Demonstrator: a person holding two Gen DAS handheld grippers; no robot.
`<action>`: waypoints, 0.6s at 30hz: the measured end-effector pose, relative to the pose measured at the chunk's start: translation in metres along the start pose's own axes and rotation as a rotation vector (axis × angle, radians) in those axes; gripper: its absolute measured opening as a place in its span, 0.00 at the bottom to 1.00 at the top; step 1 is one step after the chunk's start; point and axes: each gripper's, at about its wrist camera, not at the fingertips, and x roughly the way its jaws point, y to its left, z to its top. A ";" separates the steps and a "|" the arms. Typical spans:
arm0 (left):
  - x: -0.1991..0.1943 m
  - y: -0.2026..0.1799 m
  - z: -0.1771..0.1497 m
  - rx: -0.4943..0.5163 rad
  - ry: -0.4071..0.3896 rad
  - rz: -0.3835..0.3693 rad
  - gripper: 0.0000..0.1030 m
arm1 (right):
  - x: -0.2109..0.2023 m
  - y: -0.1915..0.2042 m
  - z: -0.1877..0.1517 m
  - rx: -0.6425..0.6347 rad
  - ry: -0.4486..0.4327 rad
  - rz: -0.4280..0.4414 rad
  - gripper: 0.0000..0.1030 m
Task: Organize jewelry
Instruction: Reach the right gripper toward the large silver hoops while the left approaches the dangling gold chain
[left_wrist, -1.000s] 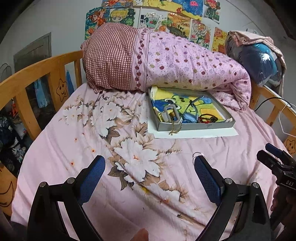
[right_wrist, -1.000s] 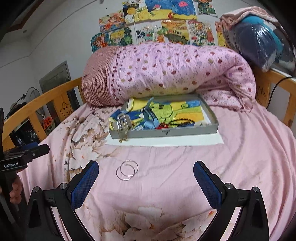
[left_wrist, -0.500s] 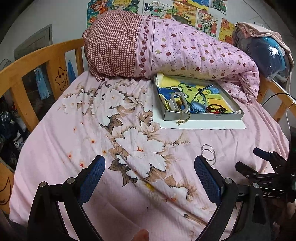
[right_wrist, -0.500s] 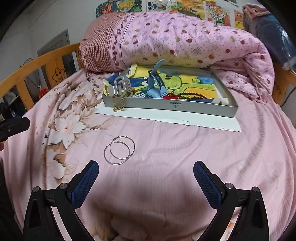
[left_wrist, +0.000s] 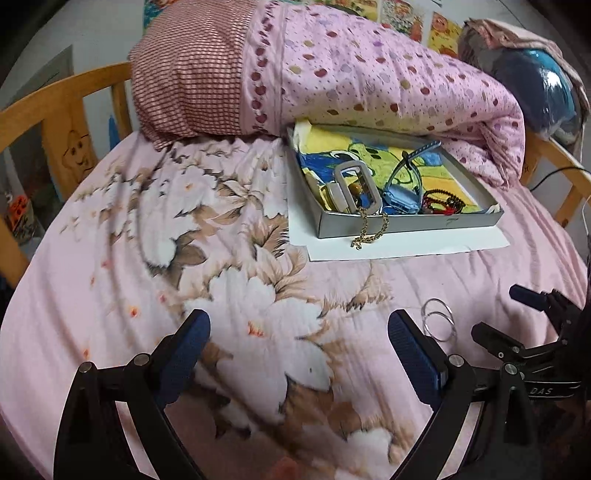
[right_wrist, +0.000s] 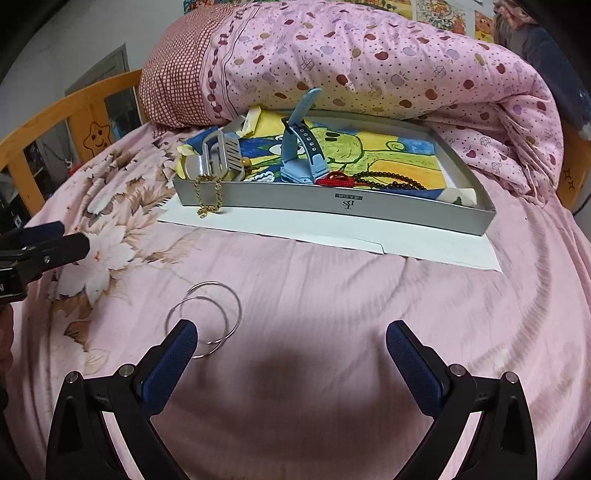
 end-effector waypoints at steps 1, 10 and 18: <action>0.005 0.000 0.001 0.004 0.003 -0.005 0.91 | 0.004 -0.001 0.001 -0.007 0.004 -0.001 1.00; 0.049 0.005 0.019 -0.008 0.019 -0.086 0.91 | 0.025 -0.002 0.008 -0.048 0.035 0.000 1.00; 0.069 -0.001 0.032 0.005 0.018 -0.167 0.91 | 0.041 0.001 0.013 -0.100 0.065 0.003 1.00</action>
